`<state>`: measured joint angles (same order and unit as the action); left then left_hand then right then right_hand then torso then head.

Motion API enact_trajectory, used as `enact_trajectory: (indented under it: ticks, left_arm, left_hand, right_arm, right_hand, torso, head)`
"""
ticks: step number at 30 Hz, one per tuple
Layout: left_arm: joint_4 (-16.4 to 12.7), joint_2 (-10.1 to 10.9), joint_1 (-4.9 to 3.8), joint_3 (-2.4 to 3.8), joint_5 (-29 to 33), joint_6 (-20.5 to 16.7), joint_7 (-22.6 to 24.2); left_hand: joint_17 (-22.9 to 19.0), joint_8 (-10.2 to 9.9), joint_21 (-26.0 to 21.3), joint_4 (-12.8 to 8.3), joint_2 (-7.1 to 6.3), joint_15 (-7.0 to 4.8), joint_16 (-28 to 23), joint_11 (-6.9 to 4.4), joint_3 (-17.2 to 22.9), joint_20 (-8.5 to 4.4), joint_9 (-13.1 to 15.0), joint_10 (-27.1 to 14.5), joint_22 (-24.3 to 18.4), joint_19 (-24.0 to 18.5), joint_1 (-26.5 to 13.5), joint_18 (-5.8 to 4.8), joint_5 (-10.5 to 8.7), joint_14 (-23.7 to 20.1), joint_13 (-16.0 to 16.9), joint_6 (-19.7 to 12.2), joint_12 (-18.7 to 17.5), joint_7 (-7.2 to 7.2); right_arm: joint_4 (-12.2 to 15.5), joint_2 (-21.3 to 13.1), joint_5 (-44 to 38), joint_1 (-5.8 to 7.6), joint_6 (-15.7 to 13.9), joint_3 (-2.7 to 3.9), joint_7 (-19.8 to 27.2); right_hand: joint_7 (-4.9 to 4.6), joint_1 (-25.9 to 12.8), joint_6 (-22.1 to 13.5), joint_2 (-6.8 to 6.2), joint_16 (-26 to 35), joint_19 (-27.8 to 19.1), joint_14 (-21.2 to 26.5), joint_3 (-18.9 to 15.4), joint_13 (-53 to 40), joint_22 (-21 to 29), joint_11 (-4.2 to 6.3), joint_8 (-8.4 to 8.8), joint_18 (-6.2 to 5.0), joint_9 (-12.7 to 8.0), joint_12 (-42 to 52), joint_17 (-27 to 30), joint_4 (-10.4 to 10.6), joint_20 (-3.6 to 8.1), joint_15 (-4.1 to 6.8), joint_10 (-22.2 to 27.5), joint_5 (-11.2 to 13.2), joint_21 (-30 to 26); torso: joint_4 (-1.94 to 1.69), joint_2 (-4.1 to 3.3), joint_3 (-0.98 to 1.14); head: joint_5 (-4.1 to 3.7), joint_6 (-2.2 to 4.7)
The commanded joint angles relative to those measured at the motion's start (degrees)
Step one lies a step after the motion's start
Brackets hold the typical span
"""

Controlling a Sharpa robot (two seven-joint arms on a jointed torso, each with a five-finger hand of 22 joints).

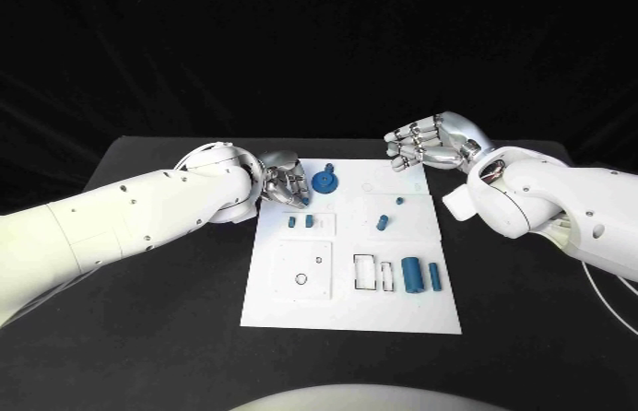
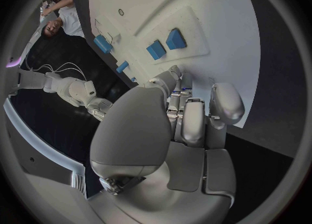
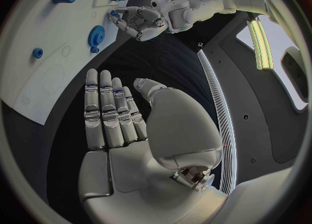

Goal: Assemble the parts on the task board

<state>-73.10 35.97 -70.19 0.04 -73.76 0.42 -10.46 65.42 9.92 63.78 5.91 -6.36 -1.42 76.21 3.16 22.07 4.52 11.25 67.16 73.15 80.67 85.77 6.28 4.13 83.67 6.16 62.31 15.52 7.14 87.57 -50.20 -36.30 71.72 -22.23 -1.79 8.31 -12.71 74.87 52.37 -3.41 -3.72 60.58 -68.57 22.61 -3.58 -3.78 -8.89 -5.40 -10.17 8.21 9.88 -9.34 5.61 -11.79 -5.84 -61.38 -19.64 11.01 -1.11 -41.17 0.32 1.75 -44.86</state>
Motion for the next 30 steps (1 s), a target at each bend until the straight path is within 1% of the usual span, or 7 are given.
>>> enact_trajectory:
  ticks: [1,3,12,18,26,28,30]
  left_arm:
    - [0.0,-0.1,0.06,-0.08,0.3,1.1,0.5]
    - [0.0,-0.1,0.06,-0.08,0.3,1.0,0.4]
    - [0.2,-0.3,0.06,-0.09,0.0,1.4,-0.4]
    - [0.3,-0.2,0.06,-0.09,-0.3,1.7,-1.2]
    - [0.2,-0.1,0.06,-0.10,-0.3,0.4,-0.5]
    - [0.1,-0.1,0.06,-0.10,-0.3,0.2,-0.4]
    - [0.1,-0.1,0.06,-0.10,-0.2,0.0,-0.4]
  left_hand:
    - [-0.1,-0.3,-0.4,0.1,-0.21,0.33,-0.2,0.18,0.4,0.26,-0.1,-0.1,0.0,-0.3,-0.6,-0.76,0.22,0.0,0.1,-0.1,-0.3,0.04]
    - [-0.2,-0.4,-0.4,0.2,-0.36,0.35,-0.3,0.17,0.3,0.30,-0.1,0.0,0.0,-0.4,-1.0,-0.75,0.19,-0.1,0.2,-0.1,-0.4,0.00]
    - [-0.3,-0.5,-0.6,0.4,-0.50,0.35,-0.3,0.16,0.2,0.33,-0.1,0.0,-0.1,-0.5,-1.5,-0.70,0.18,-0.1,0.2,-0.1,-0.5,-0.04]
    - [-0.5,-1.1,-0.6,0.3,-0.71,0.47,-0.3,0.39,0.4,0.41,-0.3,-0.3,0.0,-0.6,-1.6,-0.70,0.23,-0.2,0.3,-0.8,-0.9,0.33]
    - [-0.3,-2.0,-0.1,0.0,-1.07,0.70,-0.1,0.68,0.6,0.59,-0.7,0.0,0.5,-0.4,-1.5,-0.81,0.24,-0.1,0.6,-2.0,-0.9,0.95]
    - [-0.4,-2.1,-0.1,0.0,-1.14,0.72,-0.1,0.70,0.7,0.61,-0.8,0.0,0.5,-0.4,-1.6,-0.81,0.23,-0.1,0.6,-2.1,-0.9,1.00]
    - [-0.5,-2.2,-0.2,0.0,-1.22,0.76,-0.1,0.75,0.7,0.64,-0.9,0.1,0.5,-0.4,-1.7,-0.79,0.23,-0.1,0.6,-2.3,-0.9,1.09]
  right_arm:
    - [0.0,0.0,-0.5,-0.03,0.9,0.00,0.0]
    - [0.1,0.0,-0.5,-0.03,0.9,0.00,-0.1]
    - [0.1,-0.1,-0.4,-0.03,0.8,-0.01,0.0]
    - [0.1,-0.1,-0.2,-0.03,0.8,-0.01,0.0]
    - [0.1,-0.1,0.0,-0.03,0.9,-0.02,0.0]
    - [0.1,-0.1,0.0,-0.04,0.9,-0.03,0.1]
    - [0.1,-0.1,0.0,-0.04,1.0,-0.03,0.0]
  right_hand:
    - [-0.31,-0.7,-0.3,-0.02,0.2,0.4,0.0,0.0,0.1,0.1,-0.23,0.37,-0.31,-0.1,-0.3,0.1,-0.2,-0.18,-0.21,0.1,-0.3,-0.3]
    - [-0.33,-0.7,-0.3,-0.03,0.2,0.4,0.1,0.0,0.1,0.1,-0.24,0.40,-0.31,-0.1,-0.4,0.2,-0.2,-0.20,-0.23,0.2,-0.3,-0.4]
    - [-0.50,-0.8,-0.6,-0.07,0.2,0.2,0.5,-0.1,0.1,0.1,-0.42,0.70,-0.29,-0.2,-0.7,0.7,-0.4,-0.36,-0.41,0.5,-0.3,-0.9]
    - [-0.56,-0.8,-0.7,-0.08,0.2,0.1,0.6,-0.1,0.1,0.1,-0.49,0.80,-0.29,-0.2,-0.8,0.9,-0.4,-0.42,-0.48,0.7,-0.3,-1.1]
    - [-0.68,-0.9,-0.8,-0.09,0.2,0.0,1.0,-0.2,0.1,0.1,-0.63,0.97,-0.28,-0.3,-1.1,1.3,-0.5,-0.56,-0.63,1.0,-0.3,-1.5]
    - [-0.70,-0.9,-0.9,-0.09,0.2,0.0,1.1,-0.3,0.1,0.1,-0.67,1.02,-0.28,-0.3,-1.1,1.5,-0.5,-0.60,-0.66,1.1,-0.3,-1.7]
    - [-0.72,-0.9,-1.0,-0.07,0.2,-0.1,1.2,-0.3,0.1,0.1,-0.69,1.07,-0.28,-0.3,-1.2,1.6,-0.6,-0.63,-0.70,1.2,-0.3,-1.8]
  torso:
    - [0.02,-0.02,0.00]
    - [0.01,0.00,0.03]
    - [0.00,-0.02,-0.01]
    - [-0.01,-0.01,-0.02]
    - [-0.09,0.00,-0.07]
    - [0.00,-0.02,-0.07]
    - [0.02,-0.01,-0.05]
  head:
    - [-0.04,-0.11]
    - [-0.09,-0.19]
    - [-0.08,-0.20]
    - [-0.09,-0.33]
    - [0.01,-0.44]
    - [0.10,-0.47]
    - [0.12,-0.51]
